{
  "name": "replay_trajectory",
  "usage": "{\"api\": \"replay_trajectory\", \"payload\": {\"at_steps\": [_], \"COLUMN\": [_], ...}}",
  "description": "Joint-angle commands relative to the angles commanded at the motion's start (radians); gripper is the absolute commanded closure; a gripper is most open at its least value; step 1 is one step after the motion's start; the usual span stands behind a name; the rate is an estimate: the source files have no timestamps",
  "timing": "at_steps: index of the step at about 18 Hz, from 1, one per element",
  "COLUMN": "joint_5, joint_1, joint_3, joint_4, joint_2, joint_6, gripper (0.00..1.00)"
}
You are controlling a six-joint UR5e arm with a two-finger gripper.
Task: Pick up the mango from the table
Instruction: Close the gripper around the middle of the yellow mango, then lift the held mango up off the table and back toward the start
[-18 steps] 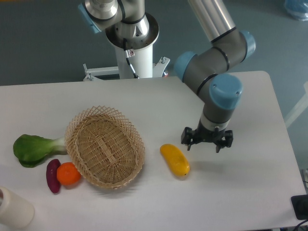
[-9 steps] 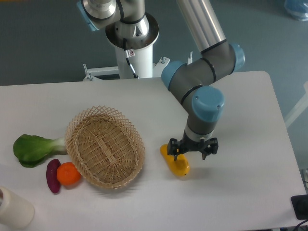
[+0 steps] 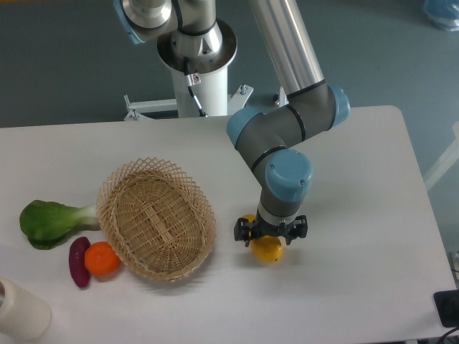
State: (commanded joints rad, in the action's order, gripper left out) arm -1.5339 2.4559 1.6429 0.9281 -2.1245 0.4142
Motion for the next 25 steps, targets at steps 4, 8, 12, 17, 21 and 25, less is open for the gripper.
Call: {"api": "replay_trajectory", "payload": {"at_steps": [4, 8, 12, 17, 21, 25], "joint_5": [-0.026, -0.026, -0.026, -0.028, -0.028, -0.028], "joint_1": [-0.006, -0.006, -0.005, -0.005, 0.011, 0.052], "joint_3": [-0.003, -0.002, -0.011, -0.014, -0.06, -0.112], "joint_4": [-0.017, -0.028, -0.029, -0.029, -0.028, -0.031], "joint_2": [-0.015, -0.017, -0.011, 0.032, 0.043, 0.049], "joint_6": [0.0, 0.003, 0.003, 0.012, 0.014, 0.015], "gripper": [0.0, 0.18, 0.57, 0.6, 0.6, 0.6]}}
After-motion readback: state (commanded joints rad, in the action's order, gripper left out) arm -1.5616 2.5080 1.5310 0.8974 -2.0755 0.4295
